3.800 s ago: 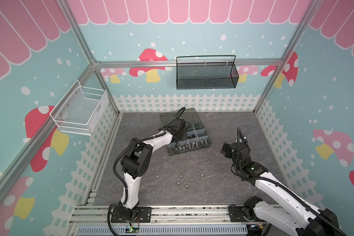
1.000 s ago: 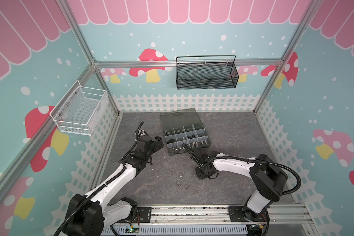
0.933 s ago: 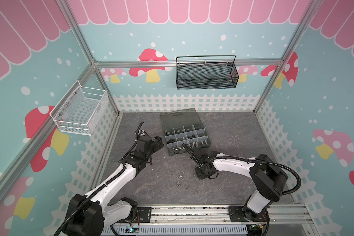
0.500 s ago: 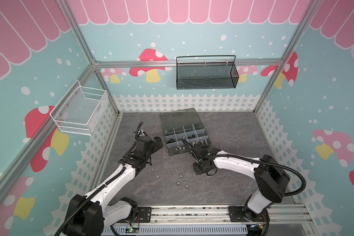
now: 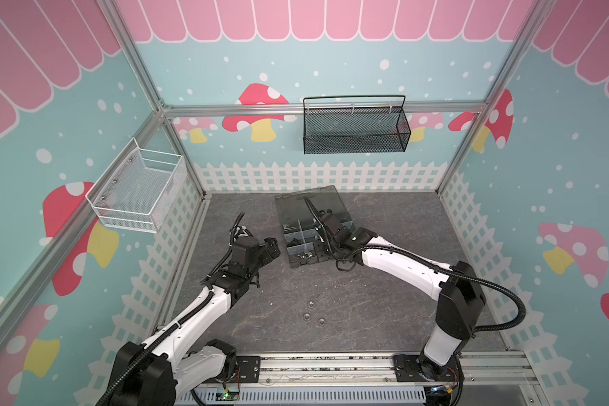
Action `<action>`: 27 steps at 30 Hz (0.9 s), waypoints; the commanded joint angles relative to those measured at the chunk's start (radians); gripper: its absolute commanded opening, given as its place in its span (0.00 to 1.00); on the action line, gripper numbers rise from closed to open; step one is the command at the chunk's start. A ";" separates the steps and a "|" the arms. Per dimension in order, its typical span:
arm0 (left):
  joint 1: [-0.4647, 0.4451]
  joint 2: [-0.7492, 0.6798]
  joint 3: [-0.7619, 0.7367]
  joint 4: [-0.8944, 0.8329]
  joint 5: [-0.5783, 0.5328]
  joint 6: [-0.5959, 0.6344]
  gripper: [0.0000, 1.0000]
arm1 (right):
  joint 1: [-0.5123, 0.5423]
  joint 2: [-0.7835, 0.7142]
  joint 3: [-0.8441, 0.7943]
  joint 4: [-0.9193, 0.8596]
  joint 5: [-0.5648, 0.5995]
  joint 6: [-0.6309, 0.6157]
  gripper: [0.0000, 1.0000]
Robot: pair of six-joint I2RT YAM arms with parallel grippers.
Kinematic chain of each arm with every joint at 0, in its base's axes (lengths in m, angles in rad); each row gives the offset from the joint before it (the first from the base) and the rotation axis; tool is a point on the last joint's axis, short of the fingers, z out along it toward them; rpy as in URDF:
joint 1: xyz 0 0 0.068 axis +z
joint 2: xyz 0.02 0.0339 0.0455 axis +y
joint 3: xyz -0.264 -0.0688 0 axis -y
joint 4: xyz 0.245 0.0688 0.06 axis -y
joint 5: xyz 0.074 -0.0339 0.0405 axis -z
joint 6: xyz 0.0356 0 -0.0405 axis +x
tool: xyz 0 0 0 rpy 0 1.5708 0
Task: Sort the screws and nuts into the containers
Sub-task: 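Carry the silver nut with the right gripper over an organizer compartment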
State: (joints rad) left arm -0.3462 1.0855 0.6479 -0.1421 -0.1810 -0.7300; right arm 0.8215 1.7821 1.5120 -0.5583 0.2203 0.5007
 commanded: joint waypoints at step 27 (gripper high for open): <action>0.021 -0.052 -0.039 -0.029 -0.003 -0.022 1.00 | -0.140 0.549 0.465 0.010 -0.100 -0.124 0.21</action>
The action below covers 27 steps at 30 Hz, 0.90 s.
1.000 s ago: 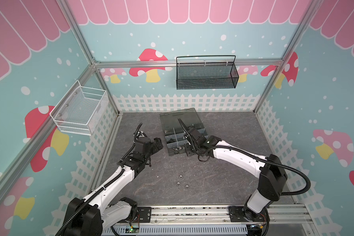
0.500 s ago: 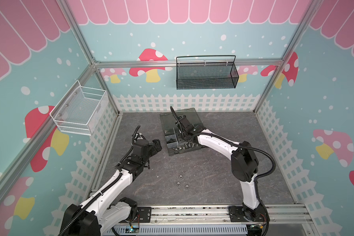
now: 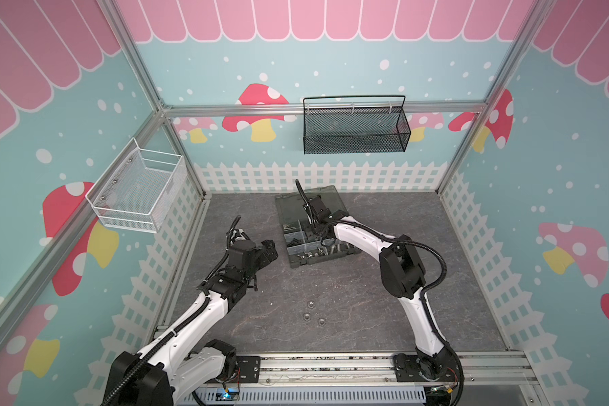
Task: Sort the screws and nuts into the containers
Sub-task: 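Carry the silver nut with the right gripper over an organizer compartment, then open the right gripper to drop the nut into the compartment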
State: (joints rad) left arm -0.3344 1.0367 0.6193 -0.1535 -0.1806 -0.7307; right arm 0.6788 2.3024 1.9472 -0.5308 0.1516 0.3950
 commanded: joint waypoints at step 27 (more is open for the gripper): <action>0.061 -0.089 -0.036 -0.038 0.034 -0.018 1.00 | 0.003 -0.071 0.005 -0.034 -0.062 -0.033 0.43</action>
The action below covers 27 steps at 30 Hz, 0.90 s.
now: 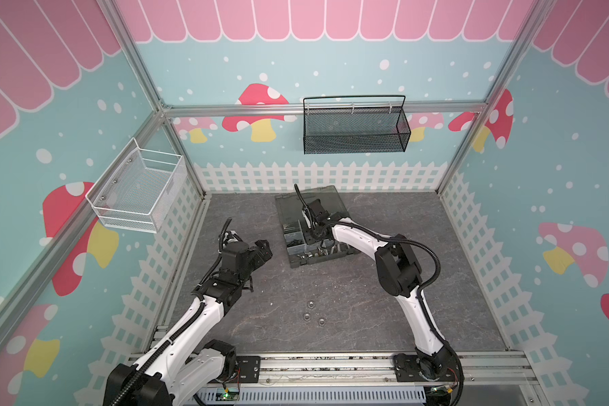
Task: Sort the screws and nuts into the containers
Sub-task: 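Open the right gripper to drop the nut into the compartment, then lower the left gripper to the silver nuts while the right gripper withdraws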
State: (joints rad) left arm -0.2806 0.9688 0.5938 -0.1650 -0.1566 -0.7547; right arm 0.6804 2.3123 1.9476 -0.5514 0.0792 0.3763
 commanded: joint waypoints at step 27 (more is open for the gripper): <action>-0.438 0.179 0.030 -0.187 0.023 -0.008 0.94 | -0.021 -0.661 -0.694 0.114 0.229 0.190 0.52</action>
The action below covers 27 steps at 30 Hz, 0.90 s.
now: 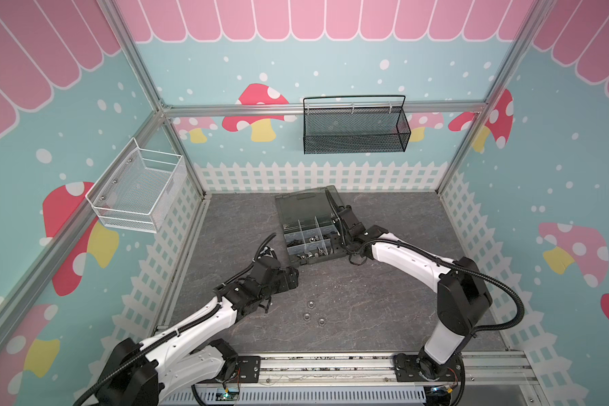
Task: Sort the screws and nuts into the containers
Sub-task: 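Lower the left gripper to the silver nuts while the right gripper withdraws, then close the left gripper on a silver hex nut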
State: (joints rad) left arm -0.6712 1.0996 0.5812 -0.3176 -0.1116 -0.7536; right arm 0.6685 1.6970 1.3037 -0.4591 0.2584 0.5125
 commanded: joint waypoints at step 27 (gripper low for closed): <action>-0.297 0.482 0.293 -0.228 0.005 0.036 0.59 | -0.061 -0.195 -0.258 0.026 0.098 0.153 0.57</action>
State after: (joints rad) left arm -0.9627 1.5604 0.8383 -0.4911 -0.0792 -0.7238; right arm 0.6147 1.5131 1.0557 -0.4393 0.3420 0.6453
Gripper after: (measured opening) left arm 0.592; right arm 0.567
